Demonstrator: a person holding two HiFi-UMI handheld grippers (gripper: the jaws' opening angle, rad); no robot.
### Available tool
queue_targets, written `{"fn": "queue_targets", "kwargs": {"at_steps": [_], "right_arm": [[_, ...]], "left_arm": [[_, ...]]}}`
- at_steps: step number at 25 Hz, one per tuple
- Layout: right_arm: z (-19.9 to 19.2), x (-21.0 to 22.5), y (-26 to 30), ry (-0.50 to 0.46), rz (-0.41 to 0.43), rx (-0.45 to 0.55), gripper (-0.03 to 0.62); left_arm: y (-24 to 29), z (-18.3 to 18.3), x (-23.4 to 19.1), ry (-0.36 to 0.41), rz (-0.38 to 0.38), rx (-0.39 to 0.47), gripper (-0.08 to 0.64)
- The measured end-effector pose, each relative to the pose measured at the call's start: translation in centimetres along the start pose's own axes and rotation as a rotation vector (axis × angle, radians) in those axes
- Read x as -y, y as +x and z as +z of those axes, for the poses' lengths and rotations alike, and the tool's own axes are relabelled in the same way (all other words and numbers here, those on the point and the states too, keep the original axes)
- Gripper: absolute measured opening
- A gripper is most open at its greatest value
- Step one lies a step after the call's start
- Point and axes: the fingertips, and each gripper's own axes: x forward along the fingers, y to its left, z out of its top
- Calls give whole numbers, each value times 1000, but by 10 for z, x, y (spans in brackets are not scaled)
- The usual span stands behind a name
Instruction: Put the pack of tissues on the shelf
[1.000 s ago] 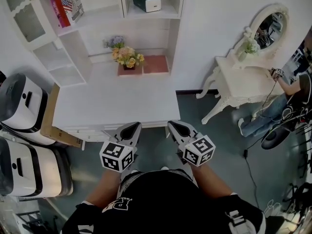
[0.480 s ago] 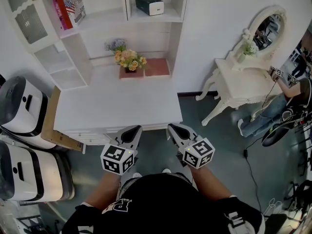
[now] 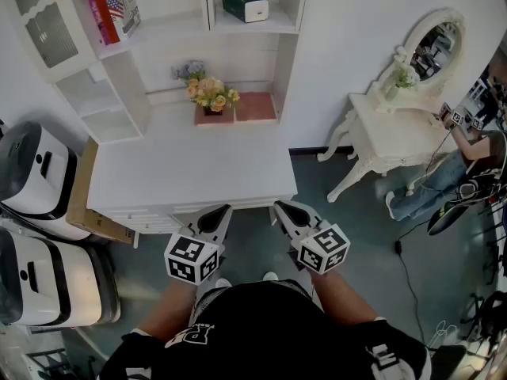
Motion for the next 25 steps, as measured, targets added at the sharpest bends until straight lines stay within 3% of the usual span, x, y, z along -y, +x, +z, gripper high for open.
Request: {"fn": "queue_targets", "kwargs": {"at_steps": [25], "right_arm": [[2, -5, 9, 1, -2, 5, 6]], "left_arm": [[-1, 5, -11, -3, 2, 17, 14]]}}
